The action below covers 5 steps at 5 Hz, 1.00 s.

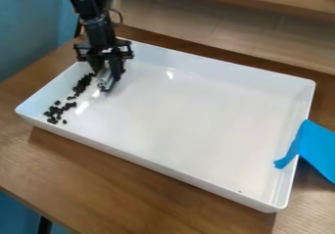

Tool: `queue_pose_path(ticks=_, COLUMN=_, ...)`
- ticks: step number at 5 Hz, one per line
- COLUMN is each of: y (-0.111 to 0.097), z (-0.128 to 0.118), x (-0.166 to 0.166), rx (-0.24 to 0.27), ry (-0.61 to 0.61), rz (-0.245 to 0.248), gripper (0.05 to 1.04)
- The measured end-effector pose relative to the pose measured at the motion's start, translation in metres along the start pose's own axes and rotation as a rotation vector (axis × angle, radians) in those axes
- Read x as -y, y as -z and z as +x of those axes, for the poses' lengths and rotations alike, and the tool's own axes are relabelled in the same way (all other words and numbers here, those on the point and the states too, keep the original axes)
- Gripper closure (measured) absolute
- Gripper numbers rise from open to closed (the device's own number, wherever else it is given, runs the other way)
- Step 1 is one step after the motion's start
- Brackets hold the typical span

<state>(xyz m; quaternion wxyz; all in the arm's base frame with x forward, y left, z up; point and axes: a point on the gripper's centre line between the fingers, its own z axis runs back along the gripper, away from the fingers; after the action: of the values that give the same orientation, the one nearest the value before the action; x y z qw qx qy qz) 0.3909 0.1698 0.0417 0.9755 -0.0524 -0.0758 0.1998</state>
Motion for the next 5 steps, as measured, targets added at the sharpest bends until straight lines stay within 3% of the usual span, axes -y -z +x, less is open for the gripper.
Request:
queue_pose_path(ticks=2, y=0.001, z=0.003, x=-0.028, rx=0.001, ry=-0.030, rz=0.071, gripper=0.687)
queue_pose_path(ticks=3, y=-0.004, z=-0.003, x=-0.031, rx=-0.033, ry=-0.021, rz=0.002, gripper=0.687)
queue_pose_path(ticks=4, y=-0.038, z=-0.015, x=-0.010, rx=-0.015, ry=0.019, rz=-0.083, gripper=0.687)
queue_pose_path(ticks=5, y=-0.054, z=-0.031, x=0.034, rx=-0.017, ry=0.080, rz=-0.118, gripper=0.687)
